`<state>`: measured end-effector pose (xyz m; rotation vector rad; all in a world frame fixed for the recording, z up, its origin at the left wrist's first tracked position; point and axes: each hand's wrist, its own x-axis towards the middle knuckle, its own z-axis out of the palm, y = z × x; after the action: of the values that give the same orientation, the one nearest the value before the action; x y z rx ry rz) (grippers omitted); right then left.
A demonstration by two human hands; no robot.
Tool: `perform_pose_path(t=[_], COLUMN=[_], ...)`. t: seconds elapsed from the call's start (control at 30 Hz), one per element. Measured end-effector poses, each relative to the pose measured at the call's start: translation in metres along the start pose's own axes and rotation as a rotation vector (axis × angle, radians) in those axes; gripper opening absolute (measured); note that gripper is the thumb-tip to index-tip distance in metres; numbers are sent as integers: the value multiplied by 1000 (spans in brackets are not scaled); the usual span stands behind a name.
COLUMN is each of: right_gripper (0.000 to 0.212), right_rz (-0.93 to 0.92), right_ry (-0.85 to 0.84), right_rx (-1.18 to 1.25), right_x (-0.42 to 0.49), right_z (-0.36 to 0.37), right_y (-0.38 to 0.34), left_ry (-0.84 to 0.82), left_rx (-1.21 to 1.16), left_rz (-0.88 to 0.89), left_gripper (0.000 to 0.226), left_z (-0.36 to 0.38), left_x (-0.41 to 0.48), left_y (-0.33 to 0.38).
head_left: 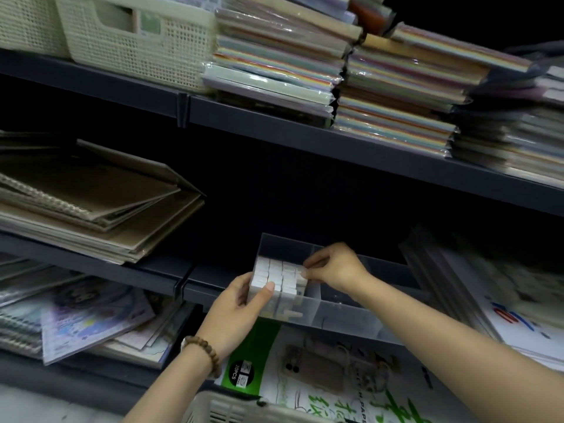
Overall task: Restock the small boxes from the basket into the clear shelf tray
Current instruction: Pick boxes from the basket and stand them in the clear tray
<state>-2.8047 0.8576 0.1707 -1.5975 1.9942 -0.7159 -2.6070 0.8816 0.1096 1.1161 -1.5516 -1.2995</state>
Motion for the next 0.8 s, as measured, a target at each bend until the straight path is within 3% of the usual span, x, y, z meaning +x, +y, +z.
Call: perform_pose_path(t=[0.2,0.4,0.6,0.7,0.8], right_gripper=[26,38,25,27,30], right_rz=[60,51,-6,104,318], right_ry=[-80,-188,-199,-270,-334], right_rx=[41,213,418,568,465], right_x=[-4,-35,-113,-146,-166], right_z=[-5,-26,-21,8,61], right_y=[-10,-8,37,80,141], left_ry=[-23,-49,-136,-238,-361], left_rx=[9,96,341,459,620], left_rz=[10,24,-16,-96,-210], left_gripper=[64,77,88,78,62], left_z=[-4,-4,-12,-8,3], left_x=[1,-17,-56,-82,-109], left_y=[-4,-14,-52,-90,-142])
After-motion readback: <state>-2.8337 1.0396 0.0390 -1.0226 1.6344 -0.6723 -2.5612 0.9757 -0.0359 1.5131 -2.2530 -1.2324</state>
